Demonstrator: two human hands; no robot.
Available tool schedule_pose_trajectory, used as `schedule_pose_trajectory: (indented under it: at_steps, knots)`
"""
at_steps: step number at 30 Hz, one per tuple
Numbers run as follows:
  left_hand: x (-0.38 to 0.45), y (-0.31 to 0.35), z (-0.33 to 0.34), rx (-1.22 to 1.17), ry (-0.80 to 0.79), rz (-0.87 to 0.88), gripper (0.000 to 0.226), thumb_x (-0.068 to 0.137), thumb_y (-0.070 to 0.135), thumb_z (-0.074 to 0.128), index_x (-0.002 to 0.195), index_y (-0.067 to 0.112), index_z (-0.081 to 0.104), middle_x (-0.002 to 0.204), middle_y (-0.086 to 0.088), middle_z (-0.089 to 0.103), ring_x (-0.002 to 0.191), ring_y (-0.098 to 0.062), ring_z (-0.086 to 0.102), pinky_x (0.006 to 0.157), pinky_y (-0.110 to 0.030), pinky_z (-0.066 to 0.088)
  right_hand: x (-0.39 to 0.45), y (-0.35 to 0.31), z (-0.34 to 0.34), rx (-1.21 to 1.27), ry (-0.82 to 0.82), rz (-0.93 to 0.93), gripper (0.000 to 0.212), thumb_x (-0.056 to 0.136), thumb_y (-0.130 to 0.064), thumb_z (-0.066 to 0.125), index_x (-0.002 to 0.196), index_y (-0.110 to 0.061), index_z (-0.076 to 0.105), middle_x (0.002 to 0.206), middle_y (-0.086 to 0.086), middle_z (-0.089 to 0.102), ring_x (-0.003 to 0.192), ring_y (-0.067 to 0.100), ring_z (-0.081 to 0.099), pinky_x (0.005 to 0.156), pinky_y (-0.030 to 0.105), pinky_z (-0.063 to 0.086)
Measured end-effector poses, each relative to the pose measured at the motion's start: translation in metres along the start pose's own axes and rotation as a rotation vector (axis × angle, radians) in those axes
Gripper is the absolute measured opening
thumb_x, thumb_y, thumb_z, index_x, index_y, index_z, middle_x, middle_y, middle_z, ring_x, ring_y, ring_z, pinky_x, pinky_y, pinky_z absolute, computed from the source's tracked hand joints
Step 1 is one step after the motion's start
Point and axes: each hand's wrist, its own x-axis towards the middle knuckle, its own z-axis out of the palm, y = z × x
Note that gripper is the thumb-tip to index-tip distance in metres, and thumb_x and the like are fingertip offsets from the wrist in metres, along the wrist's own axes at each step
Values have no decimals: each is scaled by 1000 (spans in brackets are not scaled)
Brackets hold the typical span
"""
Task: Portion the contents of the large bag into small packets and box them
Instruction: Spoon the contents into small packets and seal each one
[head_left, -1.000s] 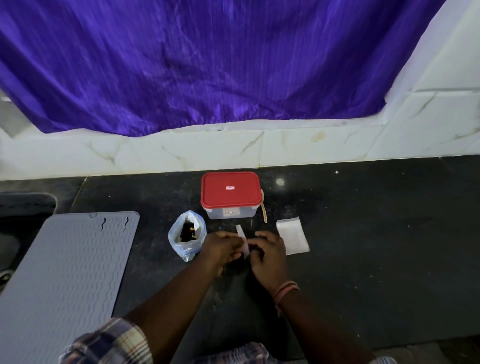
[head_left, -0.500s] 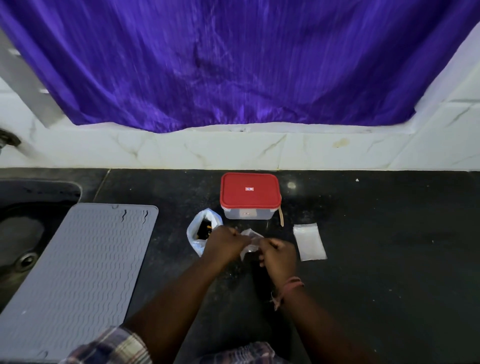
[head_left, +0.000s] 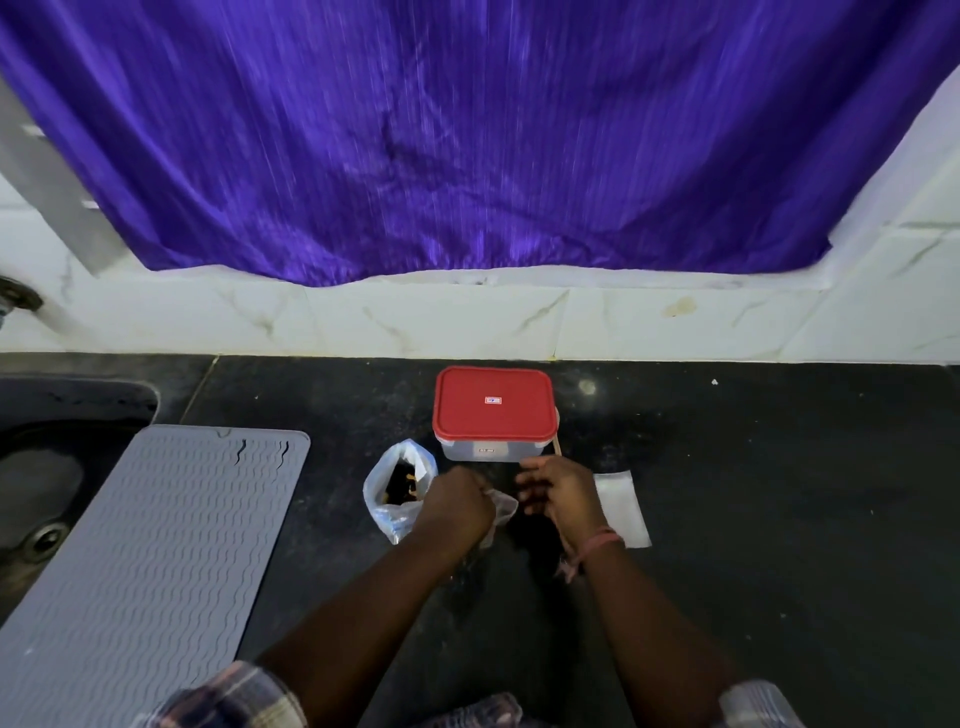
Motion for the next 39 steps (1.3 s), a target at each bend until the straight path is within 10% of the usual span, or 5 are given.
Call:
schedule_pose_trajectory:
  at_steps: [4,9,14,23,39]
  knots:
    - [6,-2,-9,-213,-50,-85,19,88,5,58,97,9,75,88,-8,76,80,-18,75,77,-34,63,49,-1,-11,-598,415,-124,16,89,-9,57,94,-5,72,94,14,72,90,33,67,79,37,55]
    - [-2,2,-19,-592,-45,-169,16,91,-6,56,97,-8,70,77,-19,71,64,-20,70,62,-30,61,75,-7,-11,-909,370,-196,17,93,-10,59,98,4,68,106,23,68,102,38,64,84,38,50]
    - [-3,-3,-29,-474,48,-186,21,96,0,51,91,3,71,66,-8,67,49,-13,62,42,-21,46,80,-14,-9,-895,363,-140,16,92,-7,59,99,5,67,108,25,69,103,41,66,83,41,53]
    - [-2,-29,-52,-395,179,-133,32,92,11,44,92,19,74,89,-7,74,86,-26,69,75,-33,52,41,-28,-3,-715,607,-334,19,85,-25,63,86,-6,64,88,12,66,86,33,63,65,28,38]
    - [-7,-84,-88,-771,394,-459,71,97,58,43,136,0,56,134,-23,60,120,-42,58,101,-46,46,-21,3,76,-406,33,-684,18,94,-21,68,87,-37,71,87,-10,72,75,10,68,74,29,55]
